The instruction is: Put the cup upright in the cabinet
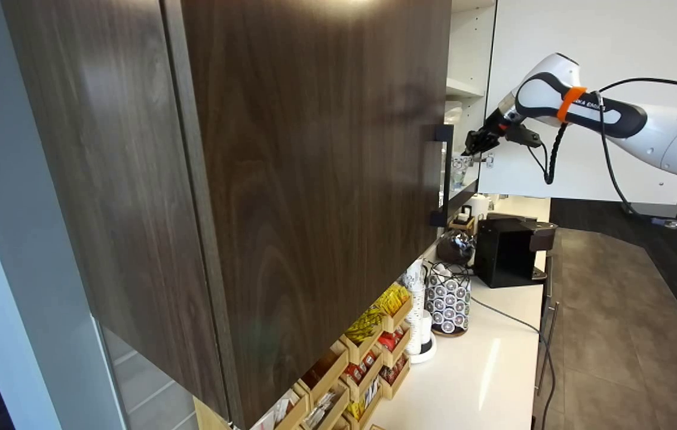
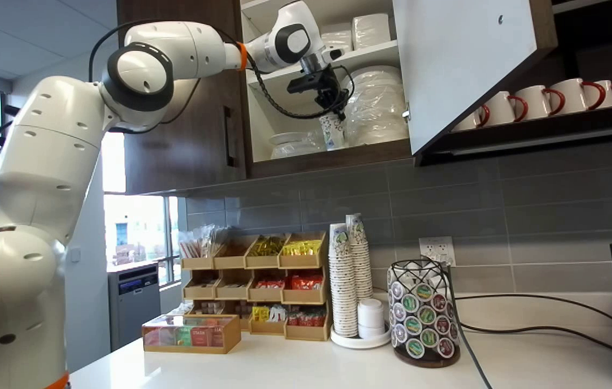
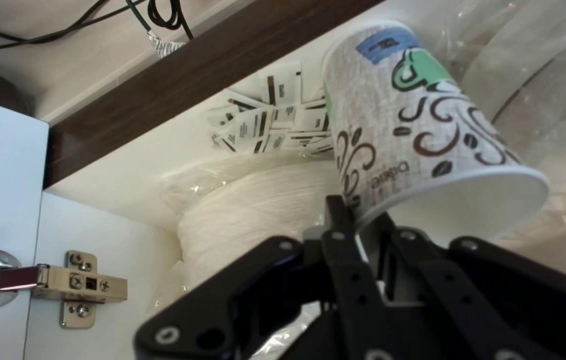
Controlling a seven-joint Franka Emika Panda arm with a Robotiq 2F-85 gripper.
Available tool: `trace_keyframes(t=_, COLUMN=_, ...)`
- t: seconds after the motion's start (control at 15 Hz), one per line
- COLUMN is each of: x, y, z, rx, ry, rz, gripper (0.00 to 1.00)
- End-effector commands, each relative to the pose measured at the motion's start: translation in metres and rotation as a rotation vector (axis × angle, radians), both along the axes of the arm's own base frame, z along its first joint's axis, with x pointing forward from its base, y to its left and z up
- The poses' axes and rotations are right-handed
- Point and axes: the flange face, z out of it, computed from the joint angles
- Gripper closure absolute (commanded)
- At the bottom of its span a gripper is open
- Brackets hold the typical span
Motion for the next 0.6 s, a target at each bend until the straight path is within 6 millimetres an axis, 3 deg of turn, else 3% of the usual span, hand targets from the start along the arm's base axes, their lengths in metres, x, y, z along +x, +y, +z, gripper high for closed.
trace_keyframes(t=0.0, x=0.003, y=-0.003, z=0.004, rx=0.016, ry=0.012, rz=0.007, gripper=0.53)
trace_keyframes(t=0.47, x=-0.018, y=0.005, z=0.033, rx=-0.015, ry=-0.056, rz=0.022, gripper=0.0)
trace_keyframes(t=0.53, x=-0.023, y=0.006, z=0.036, rx=-0.021, ry=-0.064, rz=0.025, gripper=0.0)
